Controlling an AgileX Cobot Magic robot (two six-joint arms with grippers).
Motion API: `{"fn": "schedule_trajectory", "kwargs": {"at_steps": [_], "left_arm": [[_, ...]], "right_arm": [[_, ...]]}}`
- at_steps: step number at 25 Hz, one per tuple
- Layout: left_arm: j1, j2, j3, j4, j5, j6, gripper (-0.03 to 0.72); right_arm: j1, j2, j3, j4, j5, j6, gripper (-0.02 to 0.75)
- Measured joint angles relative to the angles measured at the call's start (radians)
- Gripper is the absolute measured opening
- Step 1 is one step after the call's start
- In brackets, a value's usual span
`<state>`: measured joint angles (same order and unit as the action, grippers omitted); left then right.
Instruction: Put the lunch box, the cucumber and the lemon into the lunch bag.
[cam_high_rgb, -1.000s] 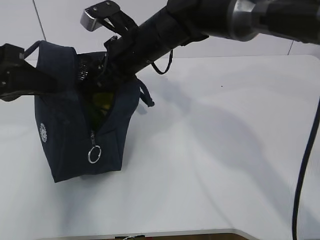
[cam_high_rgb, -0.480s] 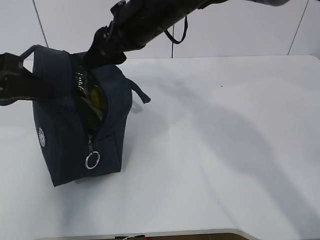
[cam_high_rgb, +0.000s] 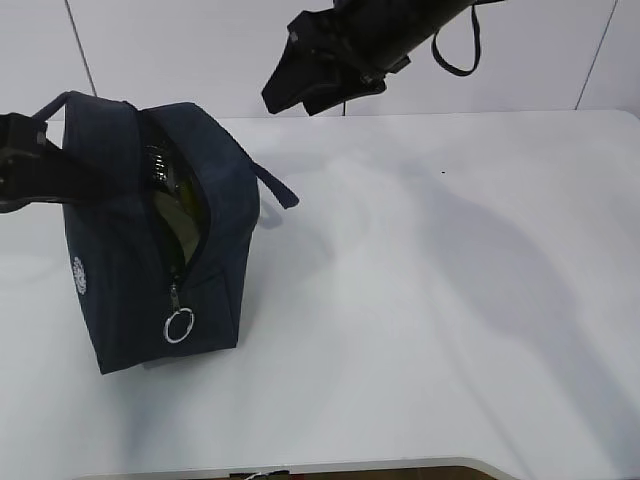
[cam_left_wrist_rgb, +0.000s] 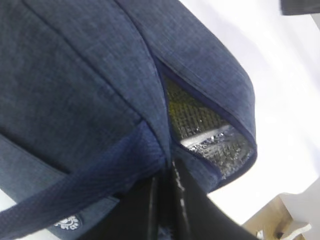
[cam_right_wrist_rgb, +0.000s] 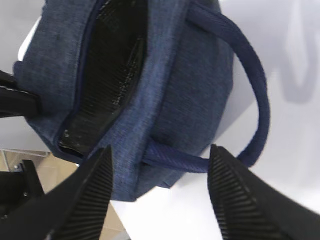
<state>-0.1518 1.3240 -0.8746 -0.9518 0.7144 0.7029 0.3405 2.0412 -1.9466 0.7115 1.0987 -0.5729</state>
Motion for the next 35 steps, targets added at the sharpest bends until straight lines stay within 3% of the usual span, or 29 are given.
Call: {"fn": "schedule_trajectory", "kwargs": {"at_steps": [5,15,35], "left_arm": [[0.000,0.000,0.000,0.000,-0.014,0.000,-0.009],[0.000,0.000,0.000,0.001,-0.023,0.000,-0.009],[0.000,0.000,0.000,0.001,-0.044,0.000,-0.009]], "right_arm": [[-0.023,0.000,0.000,0.053,0.098,0.034,0.480],[-0.023,0.076,-0.001,0.234,0.106,0.055,0.479],[-0.012,0.158,-0.002,0.329,0.053,0.030,0.479]]}}
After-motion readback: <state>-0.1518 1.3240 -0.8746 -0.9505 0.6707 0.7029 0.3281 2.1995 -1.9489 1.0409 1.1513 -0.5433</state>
